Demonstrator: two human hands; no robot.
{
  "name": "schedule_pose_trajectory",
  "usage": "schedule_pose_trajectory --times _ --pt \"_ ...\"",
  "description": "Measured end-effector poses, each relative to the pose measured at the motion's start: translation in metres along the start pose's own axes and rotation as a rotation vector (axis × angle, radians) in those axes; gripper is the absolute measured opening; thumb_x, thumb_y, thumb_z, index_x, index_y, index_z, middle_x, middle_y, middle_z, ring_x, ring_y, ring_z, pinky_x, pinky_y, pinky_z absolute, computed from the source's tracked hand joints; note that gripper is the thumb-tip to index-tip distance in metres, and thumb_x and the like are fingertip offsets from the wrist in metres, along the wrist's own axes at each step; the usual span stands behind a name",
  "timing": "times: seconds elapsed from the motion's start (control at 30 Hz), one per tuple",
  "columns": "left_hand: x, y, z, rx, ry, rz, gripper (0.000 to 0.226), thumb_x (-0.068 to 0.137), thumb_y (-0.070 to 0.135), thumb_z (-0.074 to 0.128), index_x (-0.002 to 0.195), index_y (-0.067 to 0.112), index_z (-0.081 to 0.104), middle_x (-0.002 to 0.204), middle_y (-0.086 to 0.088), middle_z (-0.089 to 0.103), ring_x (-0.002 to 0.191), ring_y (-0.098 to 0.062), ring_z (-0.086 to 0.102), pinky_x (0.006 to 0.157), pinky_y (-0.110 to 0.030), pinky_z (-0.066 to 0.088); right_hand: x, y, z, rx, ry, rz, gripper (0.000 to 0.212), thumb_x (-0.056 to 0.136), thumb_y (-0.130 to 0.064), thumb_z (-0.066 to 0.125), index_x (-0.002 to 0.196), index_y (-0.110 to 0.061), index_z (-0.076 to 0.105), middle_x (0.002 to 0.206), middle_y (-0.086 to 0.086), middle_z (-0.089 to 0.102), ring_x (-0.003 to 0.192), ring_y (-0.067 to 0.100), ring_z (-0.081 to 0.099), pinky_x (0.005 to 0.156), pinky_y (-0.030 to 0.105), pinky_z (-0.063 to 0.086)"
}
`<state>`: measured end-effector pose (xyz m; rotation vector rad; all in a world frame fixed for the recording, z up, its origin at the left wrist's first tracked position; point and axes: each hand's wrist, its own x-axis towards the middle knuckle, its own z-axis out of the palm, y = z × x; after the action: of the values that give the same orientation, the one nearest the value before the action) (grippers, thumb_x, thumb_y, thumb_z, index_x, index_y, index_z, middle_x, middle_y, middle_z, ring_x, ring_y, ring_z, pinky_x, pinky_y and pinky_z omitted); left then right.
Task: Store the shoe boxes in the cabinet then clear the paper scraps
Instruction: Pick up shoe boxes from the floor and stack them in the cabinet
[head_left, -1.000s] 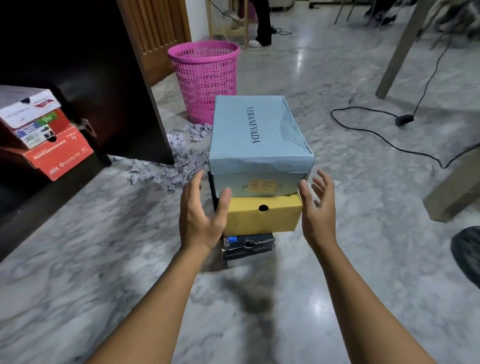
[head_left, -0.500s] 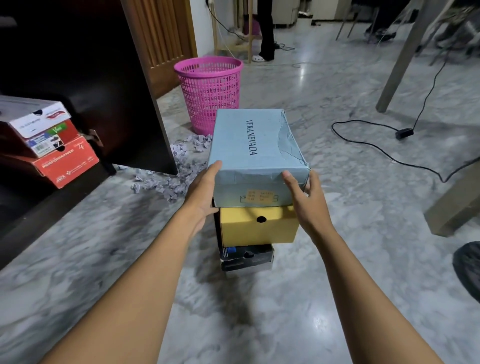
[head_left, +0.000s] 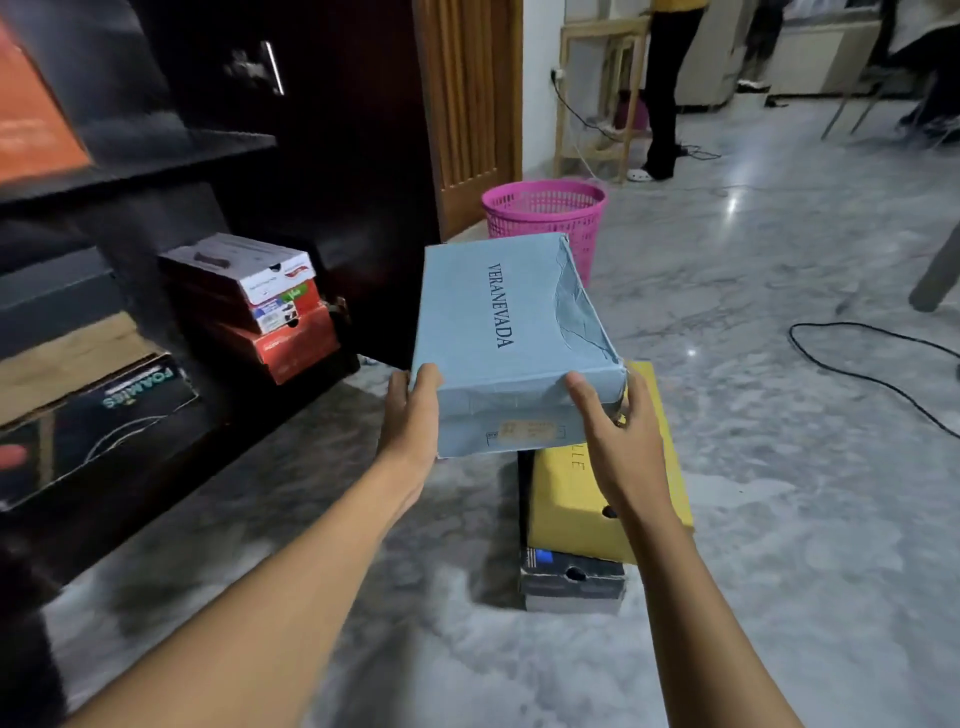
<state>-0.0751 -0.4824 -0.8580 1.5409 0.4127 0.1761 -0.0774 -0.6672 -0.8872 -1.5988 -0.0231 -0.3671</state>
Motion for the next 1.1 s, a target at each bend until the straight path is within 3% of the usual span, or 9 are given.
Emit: schedule_pose_trajectory --times 0.1,0.23,0.37,0.5,0.63,0.73,0.83,0.93,1.1 --pt "-0.003 0.015 -0.037 -0.001 0.115 -0.007 0.044 0.062 0.054 0.046 0.098 0.031 0.052 0.106 -0.009 0.066 0.095 -0.031 0.066 0.08 -0.055 0.055 -0.003 -0.019 0.034 0.056 -0.078 -0.044 0.036 0.09 -0.04 0.068 0.123 -0.029 0.058 0.104 -0.026 0.068 0.097 -0.006 0.064 0.084 0.021 0.053" --pt "-0.007 0.047 -0.074 -0.022 0.208 0.109 0.028 0.069 0.046 0.045 0.095 0.045 0.054 0.106 0.007 0.064 0.106 -0.025 0.061 0.094 -0.058 0.049 0.004 -0.046 0.076 0.1 -0.165 -0.105 0.042 0.091 -0.043 0.066 0.13 -0.033 0.056 0.116 -0.017 0.068 0.106 0.001 0.065 0.09 0.03 0.054" --pt "-0.002 0.085 -0.102 -0.023 0.224 0.283 0.041 0.075 0.036 0.042 0.107 0.059 0.056 0.116 0.012 0.066 0.111 -0.021 0.062 0.096 -0.055 0.049 0.027 -0.076 0.117 0.125 -0.237 -0.157 0.05 0.09 -0.046 0.065 0.136 -0.03 0.052 0.122 -0.016 0.065 0.109 -0.002 0.062 0.092 0.025 0.051" --pt "0.017 0.117 -0.126 -0.013 0.261 0.37 0.058 0.081 0.048 0.045 0.138 0.052 0.038 0.134 0.019 0.057 0.12 -0.013 0.057 0.102 -0.049 0.046 0.055 -0.107 0.158 0.146 -0.29 -0.181 0.04 0.091 -0.047 0.063 0.128 -0.038 0.05 0.117 -0.023 0.062 0.102 -0.014 0.059 0.08 0.009 0.048" --pt "0.048 0.151 -0.148 0.046 0.319 0.469 0.052 0.098 0.048 0.043 0.147 0.048 0.026 0.133 0.021 0.051 0.12 -0.008 0.053 0.084 -0.017 0.046 0.092 -0.139 0.197 0.19 -0.317 -0.179 0.037 0.093 -0.046 0.061 0.127 -0.037 0.052 0.119 -0.018 0.063 0.109 -0.001 0.06 0.094 0.027 0.051" --pt "0.067 0.186 -0.162 0.129 0.371 0.433 0.051 0.098 0.053 0.04 0.145 0.052 0.024 0.137 0.015 0.051 0.122 -0.012 0.051 0.095 -0.03 0.043 0.123 -0.165 0.231 0.182 -0.35 -0.16 0.041 0.091 -0.051 0.061 0.128 -0.035 0.052 0.118 -0.014 0.063 0.108 0.005 0.062 0.096 0.039 0.053" --pt "0.082 0.219 -0.177 0.191 0.38 0.399 0.053 0.097 0.054 0.04 0.147 0.05 0.022 0.141 0.012 0.048 0.122 -0.015 0.05 0.09 -0.028 0.037 0.148 -0.19 0.261 0.153 -0.372 -0.143 0.038 0.083 -0.06 0.063 0.116 -0.045 0.054 0.116 -0.012 0.065 0.106 0.009 0.064 0.095 0.047 0.054" --pt "0.095 0.253 -0.19 0.189 0.348 0.398 0.054 0.098 0.053 0.04 0.147 0.049 0.019 0.145 0.008 0.045 0.118 -0.013 0.048 0.087 -0.027 0.037 0.167 -0.215 0.285 0.15 -0.385 -0.11 0.025 0.086 -0.055 0.064 0.108 -0.049 0.054 0.113 -0.009 0.066 0.104 0.011 0.065 0.094 0.047 0.055" --pt "0.11 0.288 -0.199 0.271 0.322 0.384 0.055 0.1 0.049 0.037 0.15 0.044 0.016 0.148 0.002 0.043 0.105 -0.01 0.046 0.08 -0.025 0.036 0.188 -0.24 0.306 0.144 -0.386 -0.08 0.035 0.091 -0.049 0.061 0.122 -0.036 0.052 0.114 -0.007 0.063 0.104 0.012 0.063 0.088 0.041 0.057"
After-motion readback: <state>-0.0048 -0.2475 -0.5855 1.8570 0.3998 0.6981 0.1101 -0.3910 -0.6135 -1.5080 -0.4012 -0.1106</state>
